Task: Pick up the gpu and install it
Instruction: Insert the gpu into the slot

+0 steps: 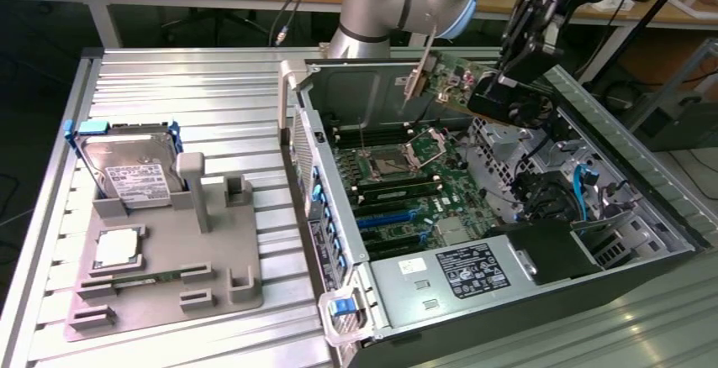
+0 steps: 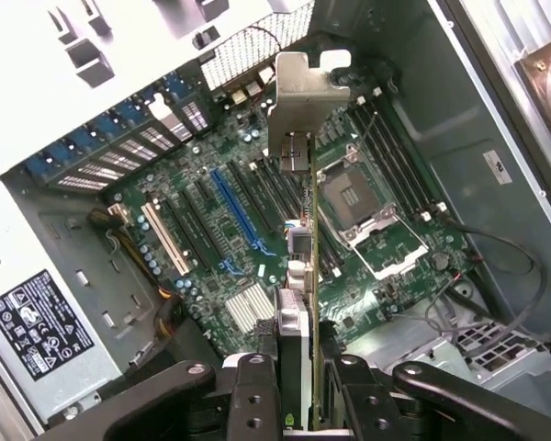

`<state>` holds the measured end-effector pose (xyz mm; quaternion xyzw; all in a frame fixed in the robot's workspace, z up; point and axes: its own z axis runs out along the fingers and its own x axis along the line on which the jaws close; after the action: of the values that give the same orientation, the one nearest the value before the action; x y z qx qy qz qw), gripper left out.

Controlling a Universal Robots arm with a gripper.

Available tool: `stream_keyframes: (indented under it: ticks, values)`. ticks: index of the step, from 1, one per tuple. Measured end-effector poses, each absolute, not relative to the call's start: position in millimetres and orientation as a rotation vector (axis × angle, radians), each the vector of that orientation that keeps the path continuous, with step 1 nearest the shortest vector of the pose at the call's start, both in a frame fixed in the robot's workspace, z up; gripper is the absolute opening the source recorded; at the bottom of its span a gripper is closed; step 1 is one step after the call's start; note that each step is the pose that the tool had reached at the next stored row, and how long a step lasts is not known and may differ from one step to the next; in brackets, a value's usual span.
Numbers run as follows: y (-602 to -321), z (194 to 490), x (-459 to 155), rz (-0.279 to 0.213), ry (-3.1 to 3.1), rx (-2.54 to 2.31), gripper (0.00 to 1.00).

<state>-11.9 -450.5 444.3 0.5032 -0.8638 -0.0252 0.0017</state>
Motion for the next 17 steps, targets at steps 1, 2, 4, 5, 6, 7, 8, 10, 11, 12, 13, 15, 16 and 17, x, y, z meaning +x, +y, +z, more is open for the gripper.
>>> stream_keyframes:
  ticks: [1,2,4,5,6,7,8,10,11,12,13,15,16,17]
  values:
    - [-450.5,444.3,-11.9,-0.079,-2.701,1.594,0.27]
    - [-450.5,444.3,-11.9,-0.079,-2.697,1.602,0.27]
    - [-450.5,444.3,-11.9,-0.079,-2.685,1.621,0.27]
    - [-450.5,444.3,-11.9,-0.079,-2.675,1.638,0.27]
    - [-450.5,444.3,-11.9,-0.079,-2.668,1.648,0.27]
    - [-450.5,444.3,-11.9,-0.079,-2.662,1.658,0.27]
    - [-450.5,444.3,-11.9,-0.079,-2.656,1.667,0.27]
    - [-450.5,444.3,-11.9,-0.079,-2.644,1.685,0.27]
    - [-450.5,444.3,-11.9,-0.079,-2.638,1.694,0.27]
    - [-450.5,444.3,-11.9,-0.078,-2.631,1.705,0.27]
    - [-450.5,444.3,-11.9,-0.079,-2.624,1.715,0.27]
    - [-450.5,444.3,-11.9,-0.078,-2.609,1.737,0.27]
    - [-450.5,444.2,-11.9,-0.078,-2.599,1.751,0.27]
    - [-450.5,444.2,-11.9,-0.078,-2.592,1.761,0.27]
